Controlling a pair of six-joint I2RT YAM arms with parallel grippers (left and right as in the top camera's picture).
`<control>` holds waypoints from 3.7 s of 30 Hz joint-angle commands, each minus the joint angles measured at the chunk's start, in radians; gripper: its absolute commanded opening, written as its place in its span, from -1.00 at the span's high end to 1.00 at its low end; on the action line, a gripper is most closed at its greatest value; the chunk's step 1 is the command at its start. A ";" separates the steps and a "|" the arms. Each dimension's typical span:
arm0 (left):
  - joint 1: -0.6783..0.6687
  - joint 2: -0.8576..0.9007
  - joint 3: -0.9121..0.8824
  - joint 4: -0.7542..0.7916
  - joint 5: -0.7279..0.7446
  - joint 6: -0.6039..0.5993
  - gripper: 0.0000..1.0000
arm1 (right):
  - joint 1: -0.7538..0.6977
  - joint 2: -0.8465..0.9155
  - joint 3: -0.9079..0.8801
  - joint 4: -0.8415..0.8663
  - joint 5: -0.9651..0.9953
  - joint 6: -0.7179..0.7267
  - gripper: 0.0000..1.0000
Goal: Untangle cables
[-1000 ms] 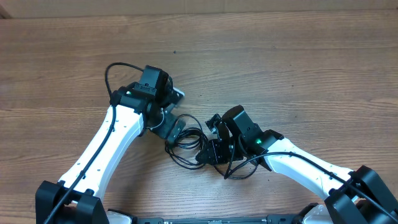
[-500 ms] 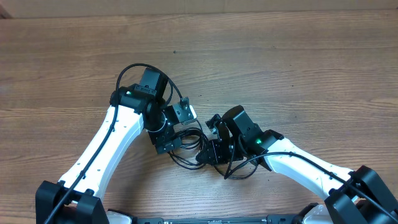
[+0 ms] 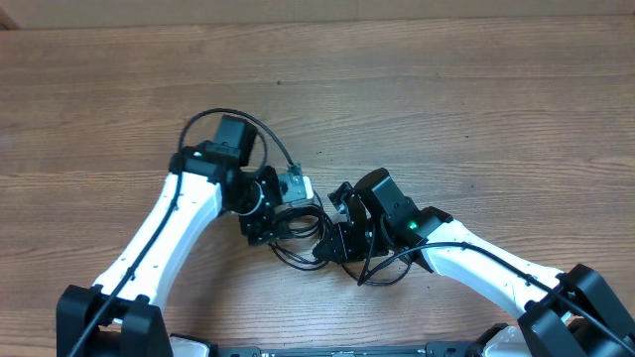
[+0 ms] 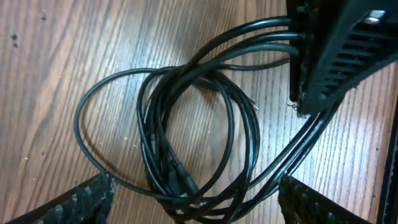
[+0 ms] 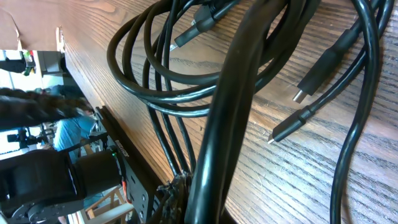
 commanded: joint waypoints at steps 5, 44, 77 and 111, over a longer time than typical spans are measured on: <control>0.080 -0.021 -0.028 -0.047 0.134 0.216 -0.77 | -0.002 0.001 0.006 0.017 0.009 -0.008 0.91; 0.086 -0.022 -0.311 0.431 0.192 0.016 0.92 | -0.002 0.001 0.005 0.028 0.010 -0.005 0.84; 0.109 -0.022 -0.249 0.691 0.406 -1.110 0.92 | -0.002 0.001 0.006 0.270 0.301 0.499 -0.19; 0.111 -0.022 -0.249 0.708 0.209 -1.164 0.92 | -0.004 -0.002 0.006 0.442 -0.052 0.517 0.92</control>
